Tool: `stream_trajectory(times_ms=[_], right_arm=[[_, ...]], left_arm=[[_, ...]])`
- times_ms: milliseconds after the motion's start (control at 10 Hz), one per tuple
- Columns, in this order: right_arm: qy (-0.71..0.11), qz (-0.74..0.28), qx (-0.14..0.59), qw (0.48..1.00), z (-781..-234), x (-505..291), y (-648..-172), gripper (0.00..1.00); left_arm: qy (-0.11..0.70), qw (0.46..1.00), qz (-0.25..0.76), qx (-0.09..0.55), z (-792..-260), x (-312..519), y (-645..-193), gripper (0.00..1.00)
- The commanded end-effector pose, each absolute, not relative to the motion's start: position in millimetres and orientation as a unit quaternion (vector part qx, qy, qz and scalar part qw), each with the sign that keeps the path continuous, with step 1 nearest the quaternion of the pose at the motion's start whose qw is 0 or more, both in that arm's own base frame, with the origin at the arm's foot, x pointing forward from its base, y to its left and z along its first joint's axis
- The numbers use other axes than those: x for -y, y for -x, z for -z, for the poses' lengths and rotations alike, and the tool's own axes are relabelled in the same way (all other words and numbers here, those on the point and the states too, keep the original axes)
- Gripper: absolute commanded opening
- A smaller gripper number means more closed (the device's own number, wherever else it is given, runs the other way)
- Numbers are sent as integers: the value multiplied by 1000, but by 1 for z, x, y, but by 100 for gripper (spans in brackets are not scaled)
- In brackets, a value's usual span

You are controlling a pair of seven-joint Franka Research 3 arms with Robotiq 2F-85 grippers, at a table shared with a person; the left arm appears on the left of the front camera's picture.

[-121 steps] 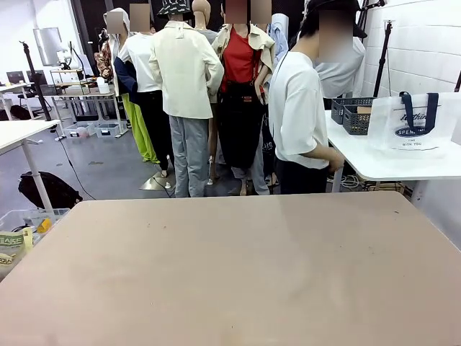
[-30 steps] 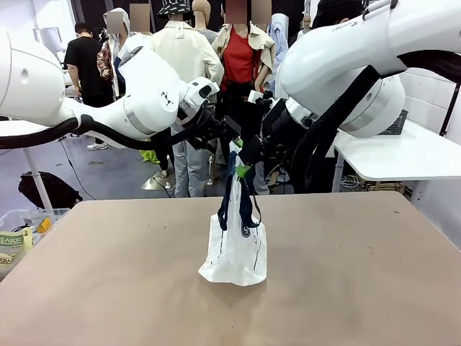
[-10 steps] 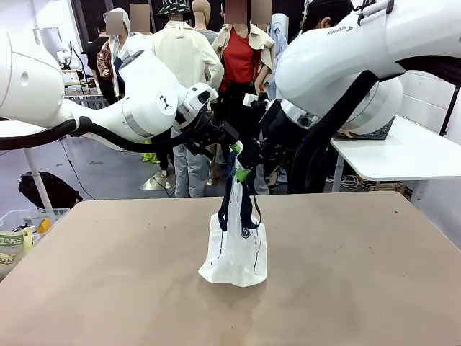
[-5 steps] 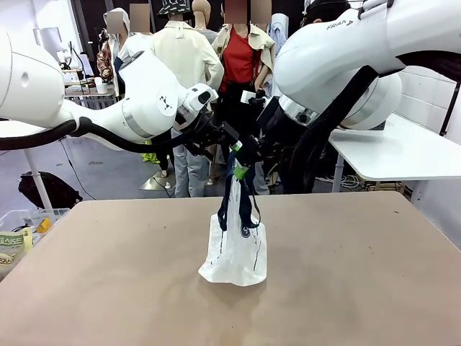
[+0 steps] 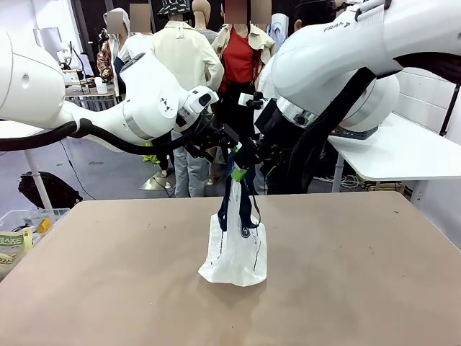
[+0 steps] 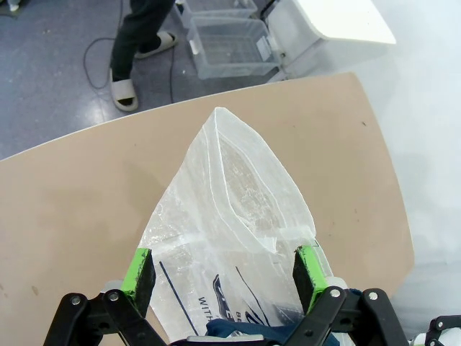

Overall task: Transfer purchased items from the store into the shopping bag.
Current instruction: Open the Reusable shopping bag in the center of the table.

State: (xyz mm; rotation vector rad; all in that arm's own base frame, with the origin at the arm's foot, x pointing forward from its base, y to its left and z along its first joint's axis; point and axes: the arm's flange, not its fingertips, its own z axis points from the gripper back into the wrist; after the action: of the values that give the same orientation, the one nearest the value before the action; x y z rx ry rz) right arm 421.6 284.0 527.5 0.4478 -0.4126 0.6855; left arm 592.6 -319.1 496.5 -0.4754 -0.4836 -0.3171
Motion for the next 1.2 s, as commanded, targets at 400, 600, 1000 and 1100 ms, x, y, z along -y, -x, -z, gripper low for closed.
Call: stream_trajectory(times_ms=[400,600,1000,1100], right_arm=[[-201,-316,176,910,-523,-281,-425,100],[-202,-315,172,911,-522,-282,-425,100],[-204,-320,186,906,-528,-285,-424,100],[-203,-321,189,906,-529,-285,-424,100]], left_arm=[[233,933,145,234,-494,314,-589,100],[233,933,147,233,-493,315,-589,100],[234,932,155,230,-493,317,-587,100],[235,932,155,230,-493,317,-588,100]])
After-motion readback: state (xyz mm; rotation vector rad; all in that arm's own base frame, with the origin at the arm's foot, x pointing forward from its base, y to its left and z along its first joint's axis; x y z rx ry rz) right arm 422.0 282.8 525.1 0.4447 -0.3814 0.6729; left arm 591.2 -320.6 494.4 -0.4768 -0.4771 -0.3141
